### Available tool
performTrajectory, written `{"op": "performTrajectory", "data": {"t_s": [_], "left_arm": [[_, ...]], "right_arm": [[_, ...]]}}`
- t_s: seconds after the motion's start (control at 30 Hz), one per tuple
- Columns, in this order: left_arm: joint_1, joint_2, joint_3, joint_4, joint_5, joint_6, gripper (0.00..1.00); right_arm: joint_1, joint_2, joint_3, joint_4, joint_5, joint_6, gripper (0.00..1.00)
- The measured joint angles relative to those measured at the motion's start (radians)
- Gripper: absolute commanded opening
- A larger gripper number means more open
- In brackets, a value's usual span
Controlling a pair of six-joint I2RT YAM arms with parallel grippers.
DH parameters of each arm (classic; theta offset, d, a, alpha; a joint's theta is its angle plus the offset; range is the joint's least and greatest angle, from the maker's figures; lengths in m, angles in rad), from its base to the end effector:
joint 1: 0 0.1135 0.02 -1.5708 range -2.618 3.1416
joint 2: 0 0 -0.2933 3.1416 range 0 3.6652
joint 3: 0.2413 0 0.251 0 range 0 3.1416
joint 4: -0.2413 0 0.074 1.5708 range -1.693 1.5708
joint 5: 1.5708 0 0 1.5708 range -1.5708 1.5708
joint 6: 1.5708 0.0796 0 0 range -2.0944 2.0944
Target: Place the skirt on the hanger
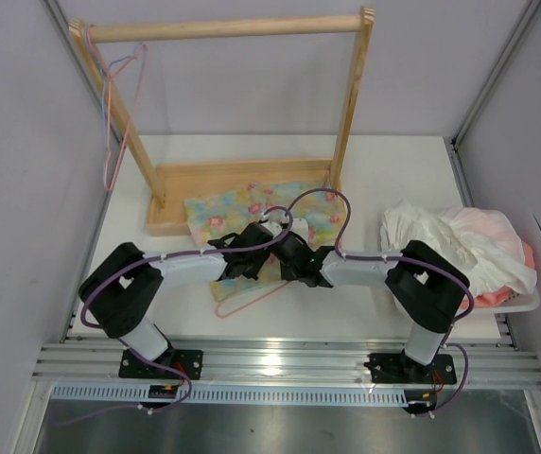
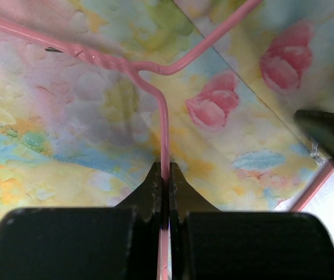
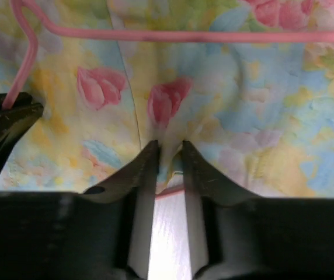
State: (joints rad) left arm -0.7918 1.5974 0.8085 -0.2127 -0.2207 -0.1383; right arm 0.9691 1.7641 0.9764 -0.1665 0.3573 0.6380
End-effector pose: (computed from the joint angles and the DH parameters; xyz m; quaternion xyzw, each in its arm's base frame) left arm 0.2399 -0.2182 0.1483 0.2769 0.9134 -0.0307 0.2968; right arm 0.2362 0.2948 0.1497 -0.1013 0.9338 0.0974 0.3292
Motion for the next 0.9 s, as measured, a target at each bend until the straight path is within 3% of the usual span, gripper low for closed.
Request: {"op": "performTrajectory", "data": {"t_s": [0.07,0.17,0.4,0.7,0.9], "left_arm": [[0.002,0.000,0.001,0.000,0.006,0.001,0.00],[0.003,0.000,0.002,-0.002,0.009,0.007,0.00],[-0.007,0.000,0.002,0.003,0.004,0.008,0.00],[-0.024,0.000,0.003,0.053,-0.018,0.007,0.00],[-0.024,0.000,0.002,0.089,-0.041,0.006,0.00]], "right_arm": [[0.000,0.006,0.000,0.015,0.004,0.013,0.11],[0.000,0.005,-0.001,0.020,0.002,0.026,0.06],[-0.008,-0.035,-0.001,-0.062,-0.021,0.037,0.02],[-0.114,-0.266,0.004,-0.220,-0.151,0.024,0.02],[-0.162,-0.323,0.003,-0.277,-0.211,0.005,0.01]]}}
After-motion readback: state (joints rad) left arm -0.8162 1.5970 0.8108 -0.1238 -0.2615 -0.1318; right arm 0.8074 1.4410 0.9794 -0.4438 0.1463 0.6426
